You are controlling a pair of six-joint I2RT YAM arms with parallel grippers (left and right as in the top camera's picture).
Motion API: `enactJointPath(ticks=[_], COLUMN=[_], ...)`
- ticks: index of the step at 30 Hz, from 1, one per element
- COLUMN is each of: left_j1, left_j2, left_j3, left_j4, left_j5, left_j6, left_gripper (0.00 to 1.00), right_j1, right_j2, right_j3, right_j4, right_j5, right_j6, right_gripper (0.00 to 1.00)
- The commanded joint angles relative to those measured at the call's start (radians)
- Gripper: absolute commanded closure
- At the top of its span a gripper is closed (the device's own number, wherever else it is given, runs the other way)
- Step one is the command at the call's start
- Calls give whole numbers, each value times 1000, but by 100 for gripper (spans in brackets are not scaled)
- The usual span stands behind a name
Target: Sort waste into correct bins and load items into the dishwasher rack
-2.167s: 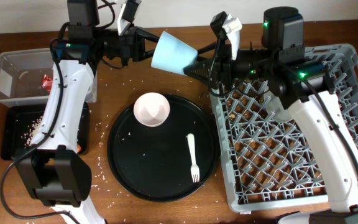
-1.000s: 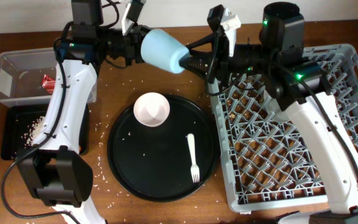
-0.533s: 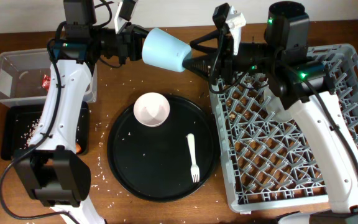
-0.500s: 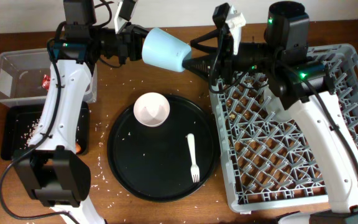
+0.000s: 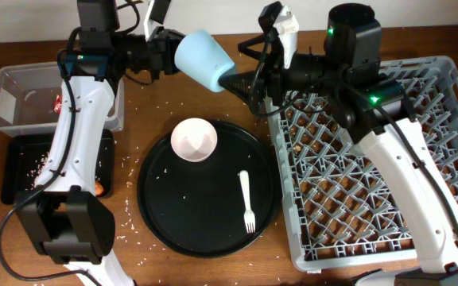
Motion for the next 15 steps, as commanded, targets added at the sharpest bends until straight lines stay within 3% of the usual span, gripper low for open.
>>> enactJointPath(ticks=[1,15], left_j1=[-54,-54], left_j2=[-15,-15], left_j3=[8,8], left_j4=[6,5], left_j5=[-177,-181], left_j6=[32,32], left_gripper=[99,99], right_j1=[20,-24], right_j2=[11,10], right_j3=[12,12], right_j4=[7,-5], right_j5=[27,-5], right_j6=[43,43], right_gripper=[6,7])
